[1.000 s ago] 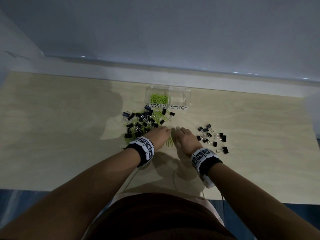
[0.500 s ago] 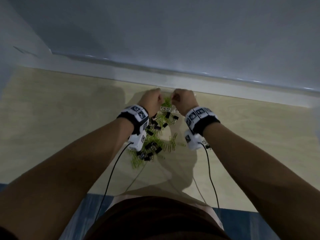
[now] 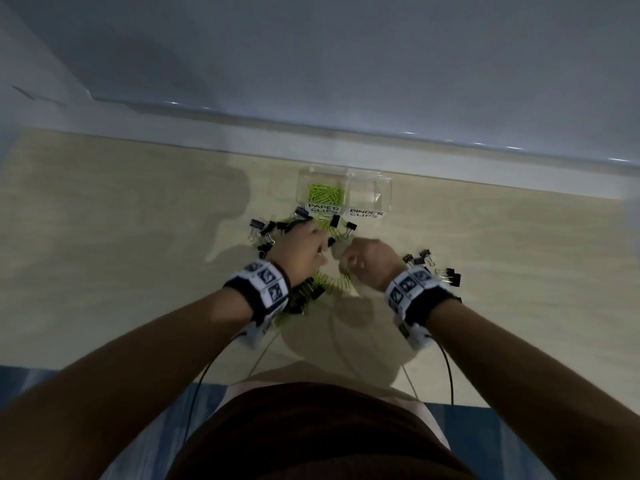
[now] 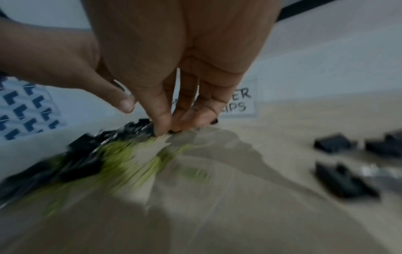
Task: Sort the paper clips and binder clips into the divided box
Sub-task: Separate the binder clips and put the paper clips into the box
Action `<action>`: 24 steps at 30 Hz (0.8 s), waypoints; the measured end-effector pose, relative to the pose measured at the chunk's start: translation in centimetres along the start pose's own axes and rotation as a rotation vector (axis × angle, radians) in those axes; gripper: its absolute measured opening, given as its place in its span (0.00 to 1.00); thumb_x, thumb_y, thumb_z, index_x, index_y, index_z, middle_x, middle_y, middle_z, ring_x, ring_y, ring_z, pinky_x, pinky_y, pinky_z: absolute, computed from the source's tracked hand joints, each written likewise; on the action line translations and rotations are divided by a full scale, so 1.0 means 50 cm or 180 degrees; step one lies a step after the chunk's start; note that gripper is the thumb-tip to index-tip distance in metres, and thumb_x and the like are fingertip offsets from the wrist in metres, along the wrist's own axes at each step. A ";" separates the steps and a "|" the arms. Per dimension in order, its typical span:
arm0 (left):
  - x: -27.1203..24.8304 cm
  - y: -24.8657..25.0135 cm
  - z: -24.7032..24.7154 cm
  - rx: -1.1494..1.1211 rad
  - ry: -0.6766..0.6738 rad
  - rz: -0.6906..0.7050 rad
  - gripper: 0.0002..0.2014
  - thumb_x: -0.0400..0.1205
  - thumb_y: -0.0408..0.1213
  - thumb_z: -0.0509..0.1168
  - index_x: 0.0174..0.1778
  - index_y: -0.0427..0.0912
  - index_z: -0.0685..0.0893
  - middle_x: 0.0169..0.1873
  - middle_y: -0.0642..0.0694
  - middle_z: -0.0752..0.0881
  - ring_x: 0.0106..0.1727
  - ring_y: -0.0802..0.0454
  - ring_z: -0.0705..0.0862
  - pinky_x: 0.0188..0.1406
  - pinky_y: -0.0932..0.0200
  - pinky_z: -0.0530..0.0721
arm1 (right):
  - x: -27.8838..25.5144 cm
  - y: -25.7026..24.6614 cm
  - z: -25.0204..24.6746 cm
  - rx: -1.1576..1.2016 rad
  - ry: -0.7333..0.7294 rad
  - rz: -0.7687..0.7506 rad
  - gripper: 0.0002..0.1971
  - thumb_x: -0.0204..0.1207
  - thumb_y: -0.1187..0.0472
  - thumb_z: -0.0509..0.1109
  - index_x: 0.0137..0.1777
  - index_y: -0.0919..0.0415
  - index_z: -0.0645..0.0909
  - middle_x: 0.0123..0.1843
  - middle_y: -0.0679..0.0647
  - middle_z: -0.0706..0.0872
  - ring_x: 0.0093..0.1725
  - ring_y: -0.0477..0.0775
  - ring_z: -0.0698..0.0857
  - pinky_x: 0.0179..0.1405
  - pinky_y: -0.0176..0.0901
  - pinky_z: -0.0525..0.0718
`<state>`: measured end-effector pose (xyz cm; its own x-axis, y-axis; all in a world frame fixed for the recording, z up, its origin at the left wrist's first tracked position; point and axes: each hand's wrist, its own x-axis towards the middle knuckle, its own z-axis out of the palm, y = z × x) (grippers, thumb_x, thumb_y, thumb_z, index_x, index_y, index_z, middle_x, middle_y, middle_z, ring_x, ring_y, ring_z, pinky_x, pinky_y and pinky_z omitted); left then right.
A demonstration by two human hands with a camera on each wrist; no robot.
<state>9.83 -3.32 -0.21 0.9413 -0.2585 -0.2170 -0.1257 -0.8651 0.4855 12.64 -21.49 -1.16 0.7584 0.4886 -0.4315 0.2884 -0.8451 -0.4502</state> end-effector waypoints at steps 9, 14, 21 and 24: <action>-0.076 -0.046 0.057 0.0175 -0.0544 -0.0280 0.17 0.76 0.35 0.70 0.61 0.40 0.79 0.58 0.44 0.79 0.58 0.45 0.79 0.57 0.53 0.79 | -0.032 -0.085 0.129 -0.0017 0.0093 -0.0154 0.17 0.74 0.57 0.69 0.60 0.63 0.79 0.59 0.61 0.78 0.59 0.62 0.77 0.51 0.50 0.78; -0.082 -0.051 0.055 0.0044 -0.0447 -0.0223 0.16 0.77 0.33 0.69 0.61 0.42 0.79 0.59 0.45 0.80 0.57 0.47 0.80 0.57 0.54 0.80 | -0.035 -0.088 0.141 0.0048 0.0282 -0.0161 0.16 0.72 0.61 0.69 0.59 0.64 0.80 0.57 0.62 0.79 0.56 0.64 0.78 0.49 0.49 0.78; -0.105 -0.067 0.042 -0.0286 -0.0548 0.0069 0.12 0.81 0.34 0.65 0.60 0.43 0.79 0.56 0.49 0.77 0.49 0.53 0.80 0.51 0.56 0.82 | -0.079 -0.029 0.102 0.1073 0.1037 0.0096 0.07 0.67 0.61 0.73 0.44 0.60 0.81 0.42 0.55 0.81 0.37 0.55 0.81 0.40 0.48 0.85; -0.120 -0.084 0.016 -0.0750 0.0085 -0.0237 0.10 0.80 0.36 0.65 0.57 0.45 0.80 0.49 0.53 0.74 0.43 0.59 0.75 0.46 0.64 0.77 | -0.097 0.039 0.073 0.0986 0.1600 0.0505 0.07 0.65 0.66 0.73 0.42 0.60 0.80 0.39 0.55 0.81 0.36 0.56 0.81 0.35 0.42 0.81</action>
<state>4.45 1.54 -1.62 0.9536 -0.1836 -0.2387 0.0180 -0.7565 0.6538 7.39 -24.70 -2.79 0.9829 0.1359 -0.1242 0.0230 -0.7600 -0.6495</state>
